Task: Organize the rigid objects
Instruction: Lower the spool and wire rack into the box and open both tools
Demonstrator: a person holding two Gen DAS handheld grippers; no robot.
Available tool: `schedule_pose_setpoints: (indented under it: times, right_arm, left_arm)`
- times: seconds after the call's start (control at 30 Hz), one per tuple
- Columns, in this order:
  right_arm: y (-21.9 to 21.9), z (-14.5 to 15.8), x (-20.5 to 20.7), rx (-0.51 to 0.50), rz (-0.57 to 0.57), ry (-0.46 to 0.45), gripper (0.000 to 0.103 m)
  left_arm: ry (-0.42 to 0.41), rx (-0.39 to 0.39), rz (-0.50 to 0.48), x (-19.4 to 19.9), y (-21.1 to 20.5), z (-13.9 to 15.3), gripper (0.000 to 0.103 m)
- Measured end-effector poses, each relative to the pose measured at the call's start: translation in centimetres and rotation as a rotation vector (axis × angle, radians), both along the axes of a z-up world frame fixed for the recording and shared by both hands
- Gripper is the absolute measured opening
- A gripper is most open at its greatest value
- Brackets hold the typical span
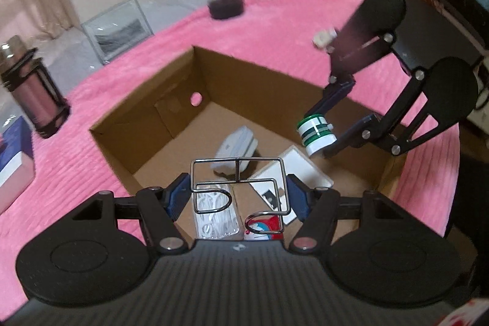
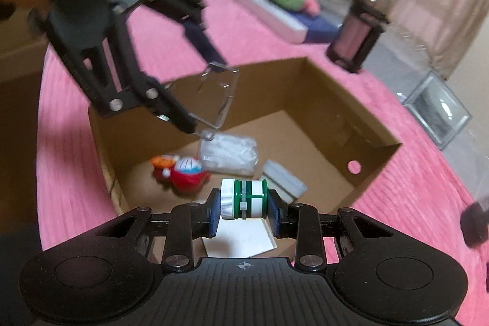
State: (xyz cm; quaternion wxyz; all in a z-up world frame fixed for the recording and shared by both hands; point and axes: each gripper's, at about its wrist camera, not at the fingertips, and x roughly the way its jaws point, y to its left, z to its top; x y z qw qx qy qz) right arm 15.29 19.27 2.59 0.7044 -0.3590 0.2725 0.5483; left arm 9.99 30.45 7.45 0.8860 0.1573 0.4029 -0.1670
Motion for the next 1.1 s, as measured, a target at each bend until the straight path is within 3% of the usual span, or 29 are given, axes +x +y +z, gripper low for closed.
schedule_pose_setpoints:
  times: [0.3, 0.7, 1.1]
  right_arm:
    - [2.3, -3.0, 2.1, -0.159, 0.101, 0.023, 0.028]
    - [4.9, -5.9, 4.4, -0.285, 0.114, 0.072, 0.028]
    - [6.0, -7.1, 4.6, -0.329, 0.121, 0.084, 0.028]
  left_arm:
    - [0.121, 0.082, -0.132, 3.2, -1.0, -2.8, 0.063]
    - [0.21, 0.09, -0.14, 6.1, -0.7, -5.7, 0.063]
    - [0.244, 0.095, -0.137, 7.4, -0.7, -7.5, 0.063]
